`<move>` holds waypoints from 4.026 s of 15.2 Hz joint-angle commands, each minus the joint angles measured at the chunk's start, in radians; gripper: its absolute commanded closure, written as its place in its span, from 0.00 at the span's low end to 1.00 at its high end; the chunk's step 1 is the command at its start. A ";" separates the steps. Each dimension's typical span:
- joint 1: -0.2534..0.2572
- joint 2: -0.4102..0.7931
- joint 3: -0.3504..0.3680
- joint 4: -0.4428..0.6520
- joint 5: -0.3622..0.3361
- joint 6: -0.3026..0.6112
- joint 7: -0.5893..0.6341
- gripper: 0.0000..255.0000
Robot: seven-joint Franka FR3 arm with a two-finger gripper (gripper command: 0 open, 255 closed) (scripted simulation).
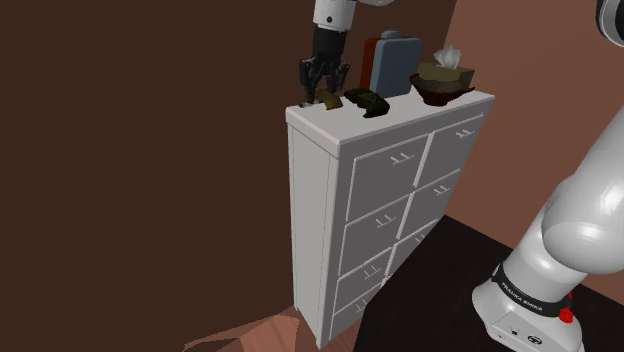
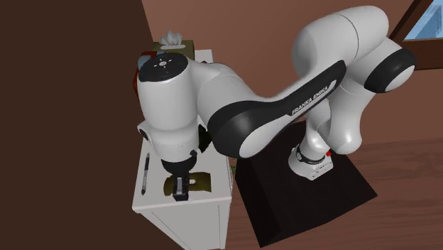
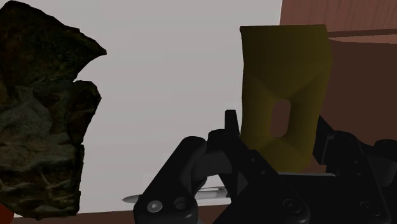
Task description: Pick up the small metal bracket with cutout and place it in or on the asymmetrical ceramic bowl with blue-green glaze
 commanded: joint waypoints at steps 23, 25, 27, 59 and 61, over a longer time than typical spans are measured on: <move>-0.060 -0.019 -0.055 0.238 0.011 -0.267 -0.091 1.00; -0.084 -0.049 -0.080 0.205 0.017 -0.268 -0.140 1.00; -0.106 -0.075 -0.106 0.177 0.021 -0.271 -0.188 1.00; -0.366 -0.075 -0.449 0.097 0.019 -0.260 -0.794 1.00; -0.366 -0.084 -0.447 0.059 0.017 -0.231 -0.796 1.00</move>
